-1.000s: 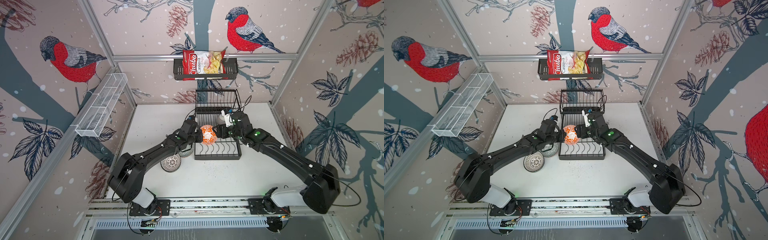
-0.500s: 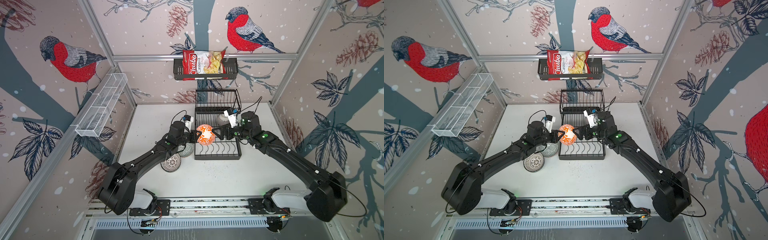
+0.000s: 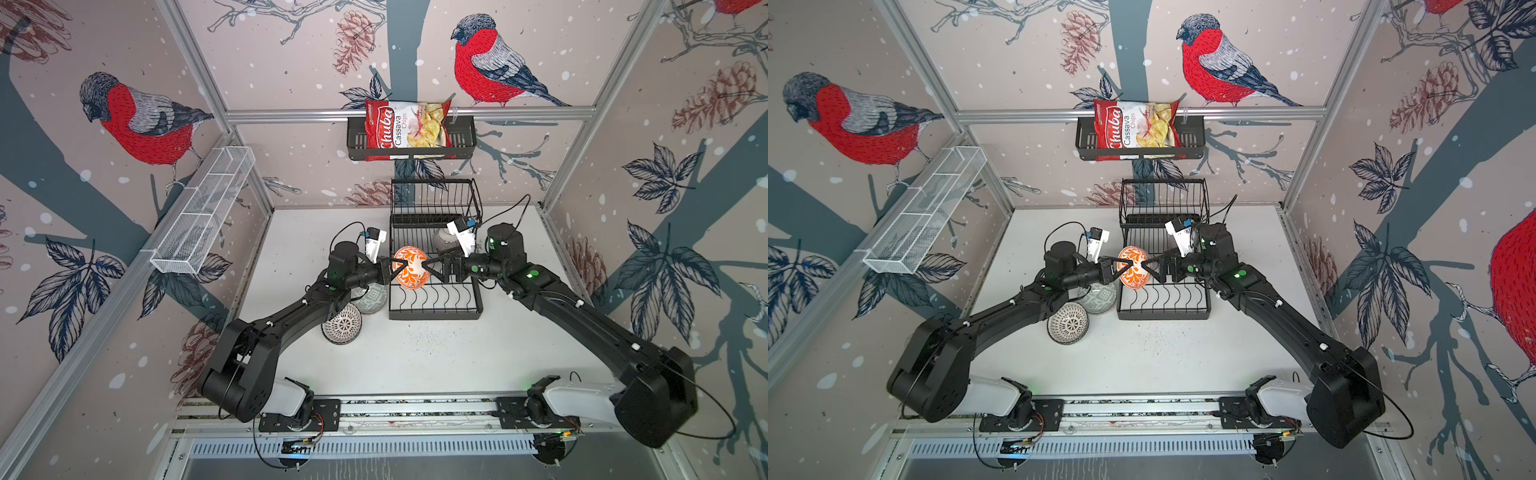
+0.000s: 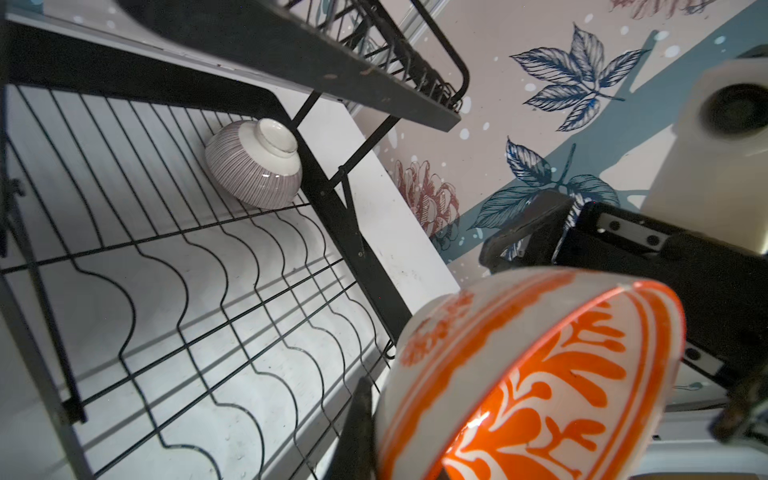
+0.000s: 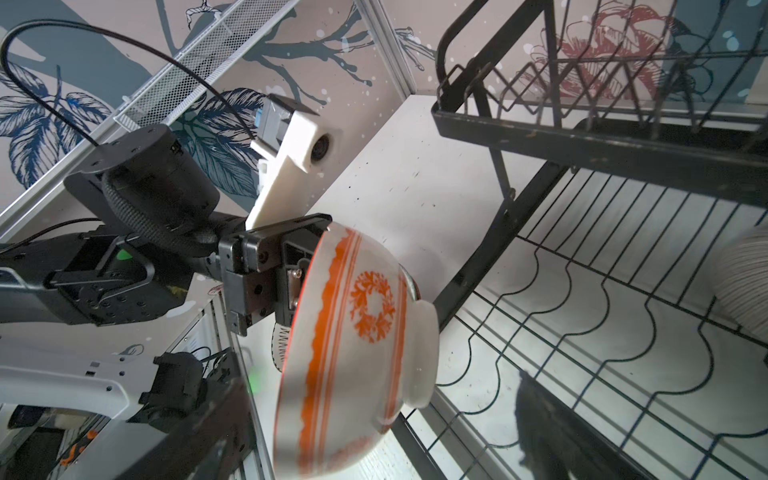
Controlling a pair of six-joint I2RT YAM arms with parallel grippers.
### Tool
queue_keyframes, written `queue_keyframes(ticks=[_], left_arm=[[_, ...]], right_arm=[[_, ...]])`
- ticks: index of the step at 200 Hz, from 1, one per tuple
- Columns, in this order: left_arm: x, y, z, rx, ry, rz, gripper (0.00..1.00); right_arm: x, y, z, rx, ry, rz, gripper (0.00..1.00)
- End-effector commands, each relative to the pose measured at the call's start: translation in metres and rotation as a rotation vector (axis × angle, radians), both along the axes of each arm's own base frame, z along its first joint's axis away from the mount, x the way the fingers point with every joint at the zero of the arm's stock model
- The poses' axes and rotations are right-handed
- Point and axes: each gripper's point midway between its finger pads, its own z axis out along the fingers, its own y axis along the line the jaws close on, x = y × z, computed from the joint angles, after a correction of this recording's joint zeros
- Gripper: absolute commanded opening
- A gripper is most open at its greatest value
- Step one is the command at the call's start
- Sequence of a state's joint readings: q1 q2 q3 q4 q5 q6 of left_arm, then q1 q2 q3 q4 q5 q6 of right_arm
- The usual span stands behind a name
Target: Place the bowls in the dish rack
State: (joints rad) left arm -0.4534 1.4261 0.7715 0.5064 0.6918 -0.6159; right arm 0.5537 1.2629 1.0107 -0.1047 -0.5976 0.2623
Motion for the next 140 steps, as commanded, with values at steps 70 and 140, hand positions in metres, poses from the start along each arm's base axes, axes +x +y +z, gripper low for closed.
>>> queue_keyframes(ticks=[70,140], left_arm=[[-0.007,-0.005,0.044,-0.137,-0.123,-0.075,0.0],[-0.009,-0.008,0.047,-0.178,-0.118,-0.104,0.0]], right_arm=[[-0.016,0.016,0.012,0.089,0.007,0.122,0.97],[-0.022,0.024,0.015,0.13,0.014,0.16,0.95]])
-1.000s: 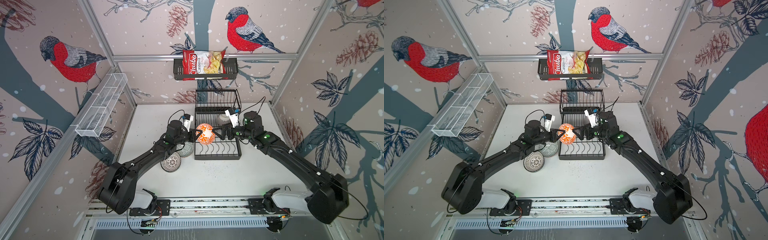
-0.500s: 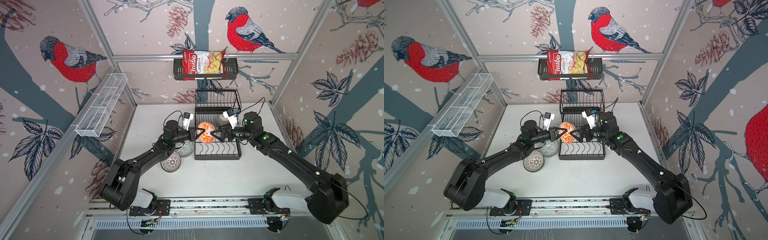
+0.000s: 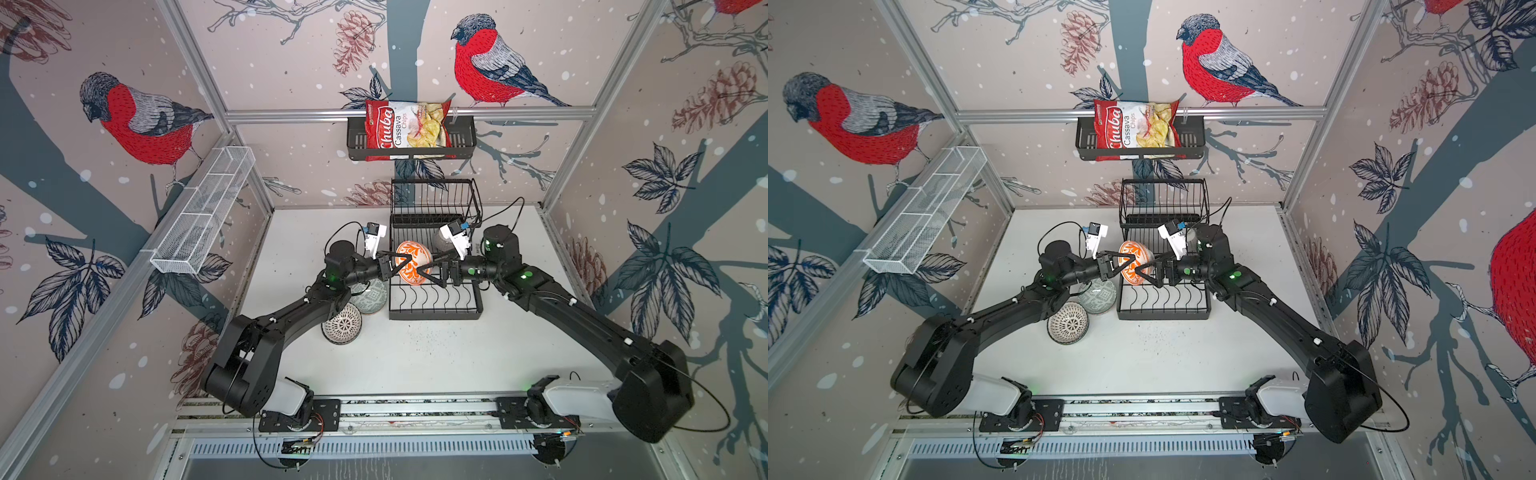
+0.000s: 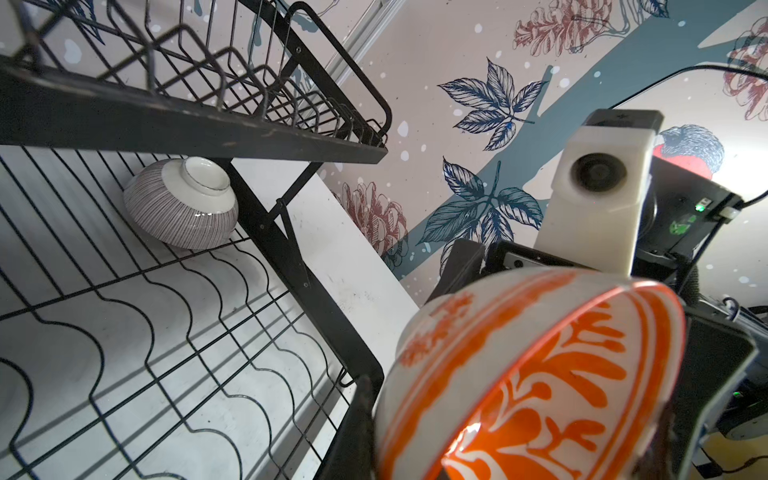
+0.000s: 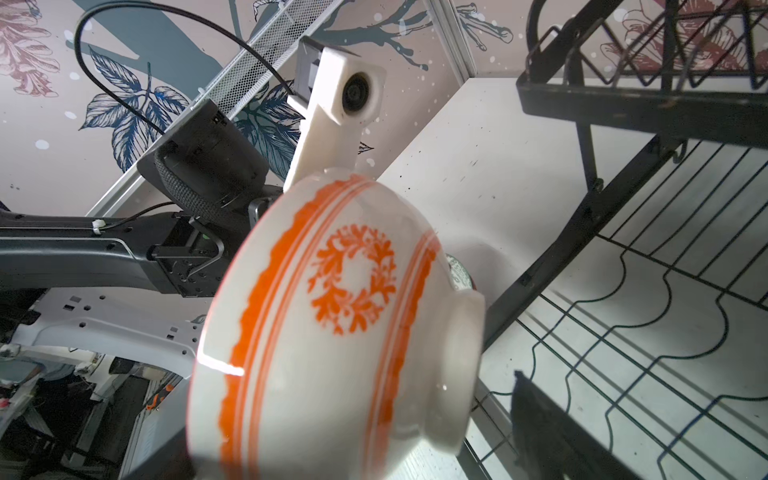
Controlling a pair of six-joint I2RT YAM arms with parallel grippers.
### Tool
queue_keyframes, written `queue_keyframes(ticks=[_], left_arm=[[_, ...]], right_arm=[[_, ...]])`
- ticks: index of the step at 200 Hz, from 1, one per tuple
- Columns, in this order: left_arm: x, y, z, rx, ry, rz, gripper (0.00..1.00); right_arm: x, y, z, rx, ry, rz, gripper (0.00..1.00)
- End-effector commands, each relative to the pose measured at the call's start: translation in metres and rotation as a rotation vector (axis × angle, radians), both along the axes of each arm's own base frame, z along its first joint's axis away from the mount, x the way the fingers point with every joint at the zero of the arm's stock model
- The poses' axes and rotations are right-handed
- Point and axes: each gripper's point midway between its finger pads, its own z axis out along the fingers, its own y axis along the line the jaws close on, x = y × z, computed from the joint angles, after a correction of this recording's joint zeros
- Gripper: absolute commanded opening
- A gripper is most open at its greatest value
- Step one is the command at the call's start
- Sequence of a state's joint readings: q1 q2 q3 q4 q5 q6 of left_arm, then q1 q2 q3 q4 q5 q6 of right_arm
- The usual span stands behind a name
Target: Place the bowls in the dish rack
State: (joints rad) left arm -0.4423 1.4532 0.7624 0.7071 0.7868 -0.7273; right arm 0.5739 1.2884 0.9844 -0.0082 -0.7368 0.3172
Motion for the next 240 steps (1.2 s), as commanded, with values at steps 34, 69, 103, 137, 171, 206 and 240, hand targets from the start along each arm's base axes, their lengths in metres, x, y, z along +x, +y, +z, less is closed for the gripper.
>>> queue_keyframes(ticks=[34,69,103,137,171,206,240], left_arm=[[-0.005,-0.001,0.018,-0.052,-0.075,-0.024,0.0],[-0.005,0.0,0.017,-0.051,-0.075,-0.02,0.0],[-0.005,0.0,0.017,-0.051,-0.078,-0.023,0.0],[-0.005,0.0,0.014,-0.045,-0.071,-0.017,0.0],[-0.005,0.001,0.013,-0.04,-0.069,-0.012,0.0],[-0.001,0.004,0.006,-0.01,-0.056,0.017,0.25],[0.003,0.007,-0.001,0.026,-0.053,0.053,0.59]], right_arm=[[-0.004,0.007,0.014,0.059,-0.024,0.041,0.92],[-0.004,0.011,0.013,0.062,-0.012,0.053,0.85],[-0.005,0.015,0.01,0.059,-0.003,0.064,0.76],[-0.006,0.017,0.013,0.066,-0.005,0.065,0.58],[-0.006,0.018,0.013,0.065,-0.005,0.065,0.47],[0.001,0.016,0.01,0.043,-0.011,0.026,0.44],[0.011,0.011,0.003,-0.008,-0.018,-0.036,0.44]])
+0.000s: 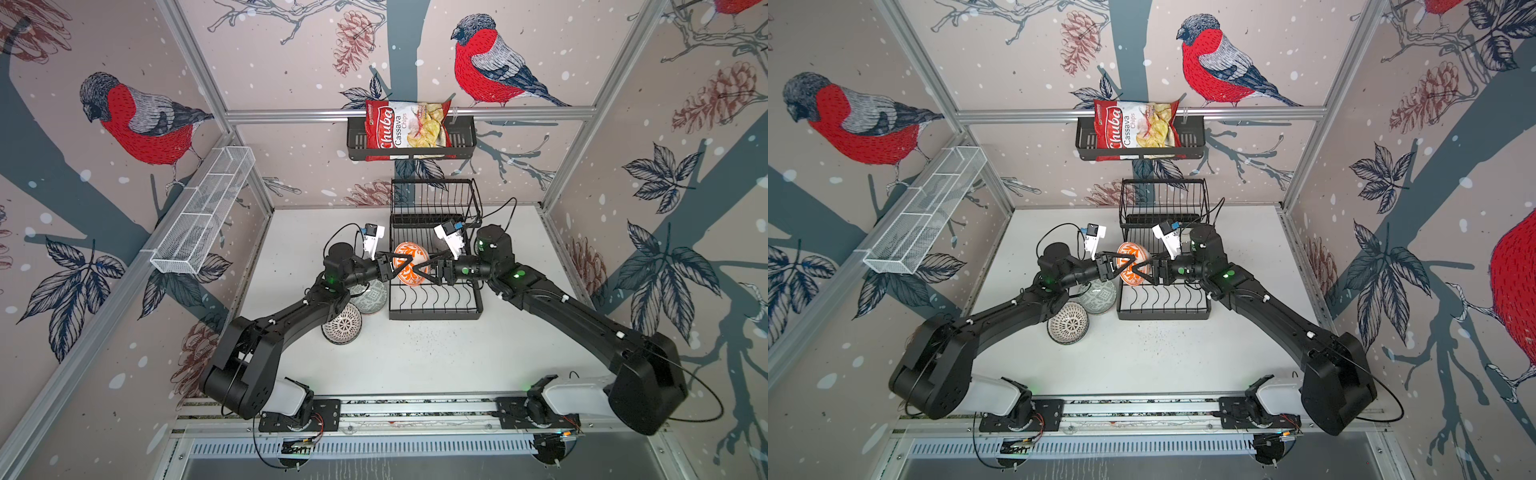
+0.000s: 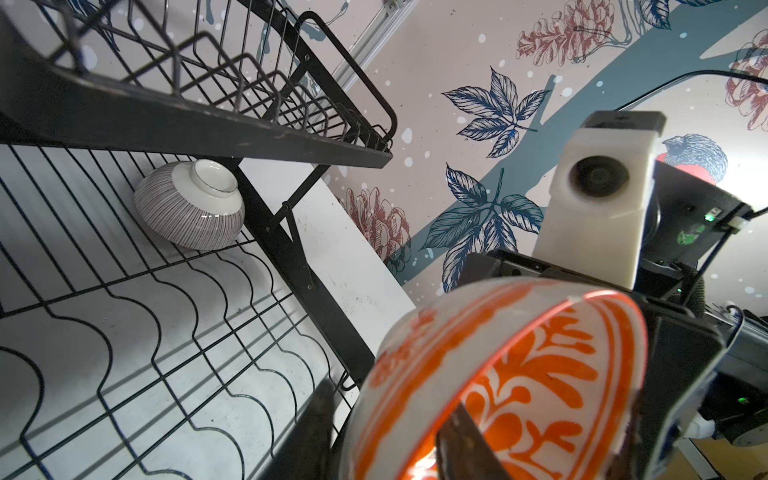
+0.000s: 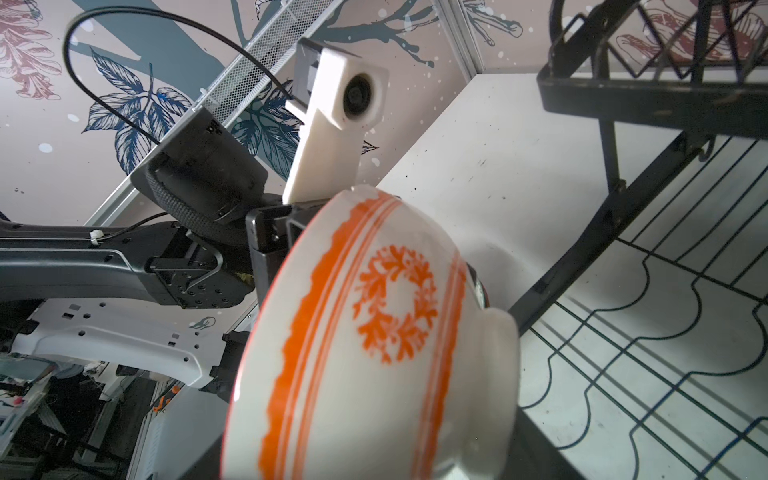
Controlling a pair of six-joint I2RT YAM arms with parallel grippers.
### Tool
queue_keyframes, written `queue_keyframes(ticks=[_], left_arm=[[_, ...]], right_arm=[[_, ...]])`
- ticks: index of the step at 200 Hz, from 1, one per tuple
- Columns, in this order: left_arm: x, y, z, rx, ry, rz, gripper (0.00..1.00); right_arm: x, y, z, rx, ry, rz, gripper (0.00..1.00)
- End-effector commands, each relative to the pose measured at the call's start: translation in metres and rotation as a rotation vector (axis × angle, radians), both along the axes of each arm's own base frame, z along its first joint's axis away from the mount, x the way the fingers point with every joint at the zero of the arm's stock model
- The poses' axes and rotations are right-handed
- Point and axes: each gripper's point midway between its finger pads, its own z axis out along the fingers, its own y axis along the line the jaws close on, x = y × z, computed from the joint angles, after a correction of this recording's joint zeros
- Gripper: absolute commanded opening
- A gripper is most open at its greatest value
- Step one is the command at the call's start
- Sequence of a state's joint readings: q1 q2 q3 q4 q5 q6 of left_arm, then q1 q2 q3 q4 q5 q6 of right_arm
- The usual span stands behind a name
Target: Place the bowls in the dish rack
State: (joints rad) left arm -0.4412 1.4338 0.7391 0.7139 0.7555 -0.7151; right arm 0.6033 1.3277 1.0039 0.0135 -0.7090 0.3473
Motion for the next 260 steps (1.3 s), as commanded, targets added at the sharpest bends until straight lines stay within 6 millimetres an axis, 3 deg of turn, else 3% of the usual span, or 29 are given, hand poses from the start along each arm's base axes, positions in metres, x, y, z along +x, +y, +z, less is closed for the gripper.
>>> queue_keyframes(ticks=[1,21,57,96,147,260], left_arm=[[0.002,0.003,0.0,0.023,-0.037,0.022,0.59],[0.007,0.006,-0.005,0.056,-0.024,0.049,0.68],[0.02,0.022,-0.017,0.13,0.013,0.16,0.74],[0.034,0.049,-0.034,0.229,0.06,0.318,0.74],[0.036,0.059,-0.037,0.274,0.059,0.37,0.74],[0.032,0.085,-0.031,0.322,0.014,0.49,0.74]], right_arm=[[0.008,-0.001,0.006,-0.008,-0.04,-0.034,0.44],[0.017,-0.006,0.0,-0.049,-0.052,-0.087,0.43],[0.033,-0.016,-0.019,-0.149,-0.073,-0.175,0.43],[0.052,-0.029,-0.048,-0.285,-0.085,-0.27,0.41],[0.076,-0.038,-0.075,-0.508,-0.188,-0.412,0.41],[0.12,-0.033,-0.088,-0.916,-0.582,-0.604,0.4]])
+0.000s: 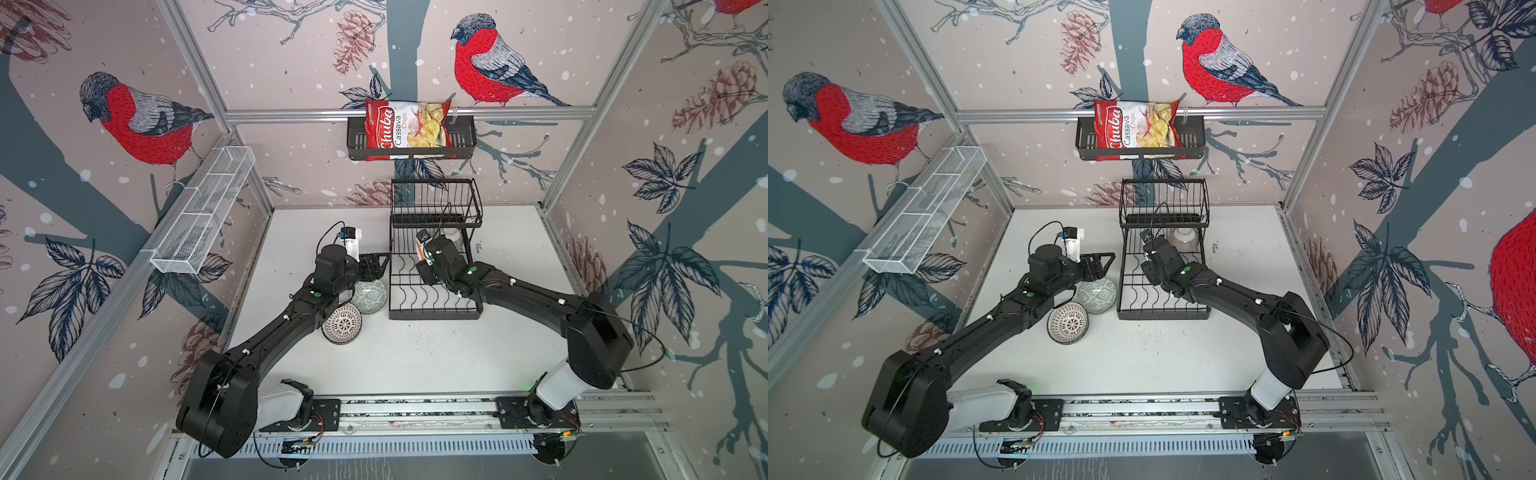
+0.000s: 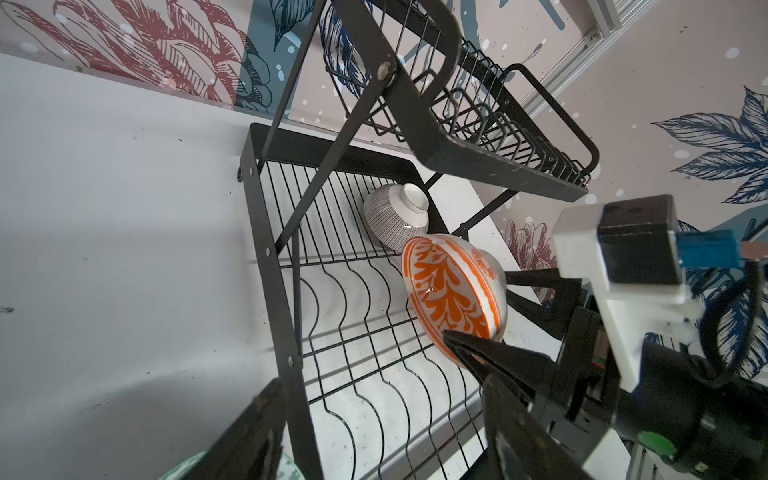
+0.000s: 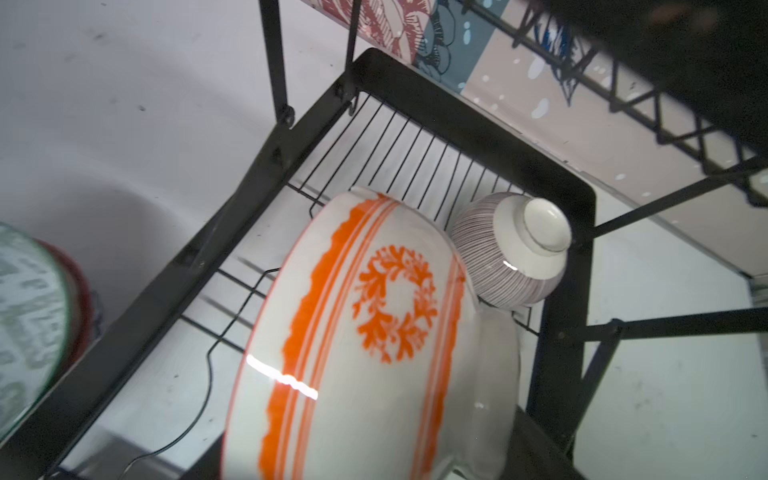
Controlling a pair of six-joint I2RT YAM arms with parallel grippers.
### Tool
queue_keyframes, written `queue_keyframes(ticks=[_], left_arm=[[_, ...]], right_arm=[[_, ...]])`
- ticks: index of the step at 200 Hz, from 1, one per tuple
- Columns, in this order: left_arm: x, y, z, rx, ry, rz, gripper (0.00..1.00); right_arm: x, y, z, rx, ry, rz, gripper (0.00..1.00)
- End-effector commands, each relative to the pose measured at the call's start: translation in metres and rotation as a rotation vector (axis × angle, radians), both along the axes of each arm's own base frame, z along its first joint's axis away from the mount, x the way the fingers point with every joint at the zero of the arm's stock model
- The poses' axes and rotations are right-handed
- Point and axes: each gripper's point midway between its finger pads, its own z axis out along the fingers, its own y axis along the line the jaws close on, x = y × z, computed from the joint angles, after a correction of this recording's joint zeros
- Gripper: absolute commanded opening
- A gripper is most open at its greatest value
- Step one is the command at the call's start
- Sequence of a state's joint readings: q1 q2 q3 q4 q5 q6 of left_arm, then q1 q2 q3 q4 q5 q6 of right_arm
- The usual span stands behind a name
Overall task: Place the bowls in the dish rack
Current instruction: 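Lower the bowl into the rack slots with the right gripper while the left draws back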
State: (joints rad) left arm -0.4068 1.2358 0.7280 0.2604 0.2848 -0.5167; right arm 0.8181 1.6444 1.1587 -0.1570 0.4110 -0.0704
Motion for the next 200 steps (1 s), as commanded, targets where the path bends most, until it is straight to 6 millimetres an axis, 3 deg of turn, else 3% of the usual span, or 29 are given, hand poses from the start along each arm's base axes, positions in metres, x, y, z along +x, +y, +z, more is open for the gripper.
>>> queue_keyframes(ticks=[1,78,200], left_arm=[[0.002,0.007,0.002,0.02,-0.025,0.027,0.74],[0.001,0.011,0.0,0.026,-0.023,0.034,0.74],[-0.002,0.022,-0.004,0.03,-0.012,0.061,0.74]], right_arm=[[0.021,-0.003,0.021,-0.081,-0.147,-0.048,0.4],[0.049,0.006,-0.003,-0.302,-0.24,-0.042,0.39],[0.096,0.02,-0.033,-0.543,-0.349,-0.003,0.47]])
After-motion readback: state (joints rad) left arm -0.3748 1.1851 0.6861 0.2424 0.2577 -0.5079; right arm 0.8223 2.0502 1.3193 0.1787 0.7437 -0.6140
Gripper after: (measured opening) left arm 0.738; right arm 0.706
